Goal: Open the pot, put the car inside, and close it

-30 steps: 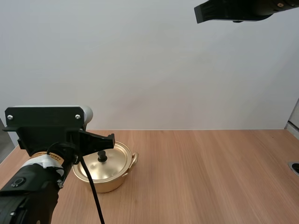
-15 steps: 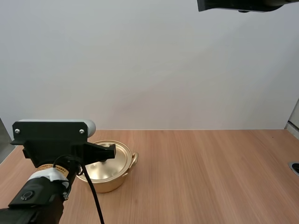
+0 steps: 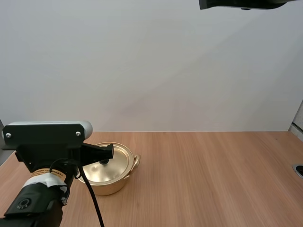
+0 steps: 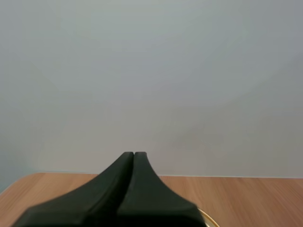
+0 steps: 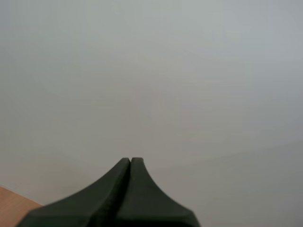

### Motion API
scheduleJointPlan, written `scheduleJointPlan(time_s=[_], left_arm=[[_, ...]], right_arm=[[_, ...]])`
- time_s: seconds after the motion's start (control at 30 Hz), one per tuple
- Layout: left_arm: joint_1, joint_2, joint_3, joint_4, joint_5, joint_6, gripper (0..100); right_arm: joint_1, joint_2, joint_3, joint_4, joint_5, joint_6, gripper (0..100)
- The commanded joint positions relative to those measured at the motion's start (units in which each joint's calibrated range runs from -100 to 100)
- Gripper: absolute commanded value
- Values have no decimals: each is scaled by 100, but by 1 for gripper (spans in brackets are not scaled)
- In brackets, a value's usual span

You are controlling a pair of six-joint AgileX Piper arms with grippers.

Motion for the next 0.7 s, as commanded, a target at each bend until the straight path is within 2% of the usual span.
scheduleJointPlan(time_s=[0.0, 0.2, 0.43, 0.47, 0.67], left_arm=[[2, -164, 0, -2, 2, -3, 0], [-98, -449, 165, -2, -166, -3, 0], [-116, -449, 949, -2, -484, -3, 0], [-147, -449, 1096, -2, 415, -3, 0], [-147, -449, 1096, -2, 926, -3, 0]], right_arm=[[1, -1, 9, 6, 8, 0, 0], [1, -1, 9, -202, 24, 0, 0], [1, -1, 9, -317, 25, -35, 0], [1, -1, 9, -387, 25, -44, 0], [1, -1, 9, -351, 205, -1, 0]])
